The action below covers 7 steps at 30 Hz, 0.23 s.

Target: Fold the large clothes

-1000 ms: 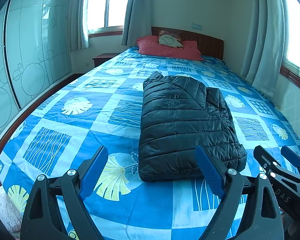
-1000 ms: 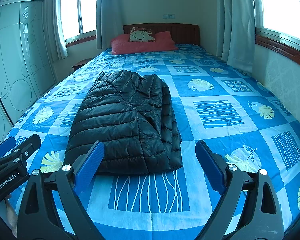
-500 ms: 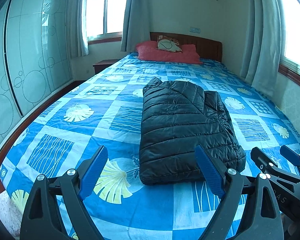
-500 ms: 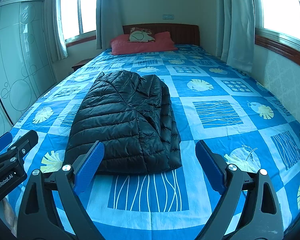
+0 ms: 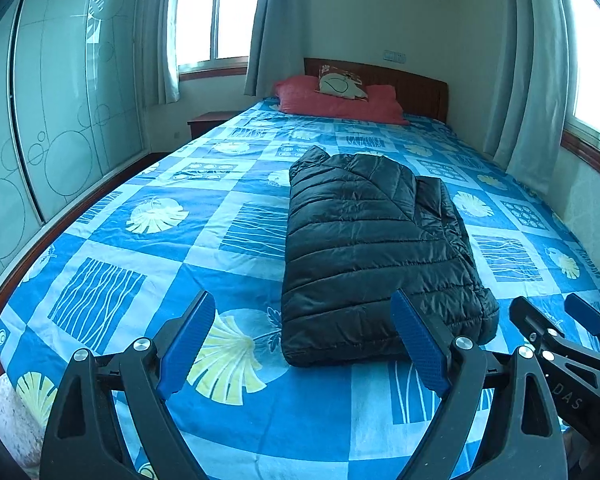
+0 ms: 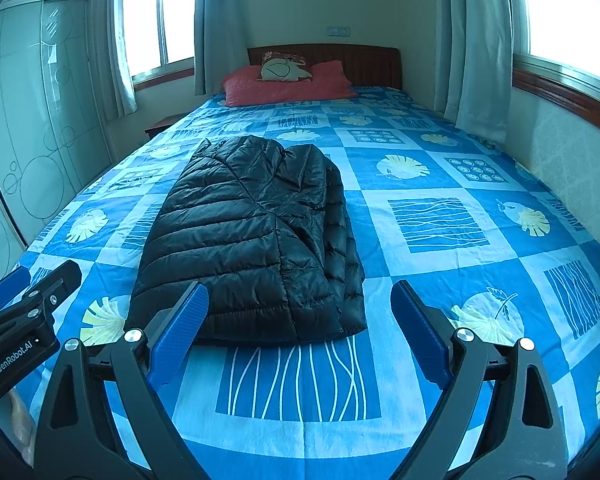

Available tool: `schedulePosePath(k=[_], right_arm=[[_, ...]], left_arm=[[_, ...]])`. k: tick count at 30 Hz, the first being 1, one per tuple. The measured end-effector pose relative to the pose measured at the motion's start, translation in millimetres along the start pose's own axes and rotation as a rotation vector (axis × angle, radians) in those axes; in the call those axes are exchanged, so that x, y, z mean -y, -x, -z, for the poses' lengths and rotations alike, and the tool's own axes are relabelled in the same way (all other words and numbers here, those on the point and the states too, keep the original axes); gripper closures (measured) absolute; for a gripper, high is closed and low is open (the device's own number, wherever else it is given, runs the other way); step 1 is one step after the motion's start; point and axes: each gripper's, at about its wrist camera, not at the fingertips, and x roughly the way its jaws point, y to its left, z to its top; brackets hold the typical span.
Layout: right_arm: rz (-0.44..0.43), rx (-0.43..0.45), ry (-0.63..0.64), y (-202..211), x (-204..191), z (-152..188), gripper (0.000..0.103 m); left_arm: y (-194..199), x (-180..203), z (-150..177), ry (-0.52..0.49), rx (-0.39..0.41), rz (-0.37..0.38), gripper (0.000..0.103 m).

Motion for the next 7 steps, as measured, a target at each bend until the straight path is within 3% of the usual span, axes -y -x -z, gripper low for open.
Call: schedulePosePath(k=[7], right_arm=[[0.028,-0.001,-0.019,-6,17,0,0.011]], left_arm=[[-21,-10,5,-0.001,-0.067,-0.003,0.015]])
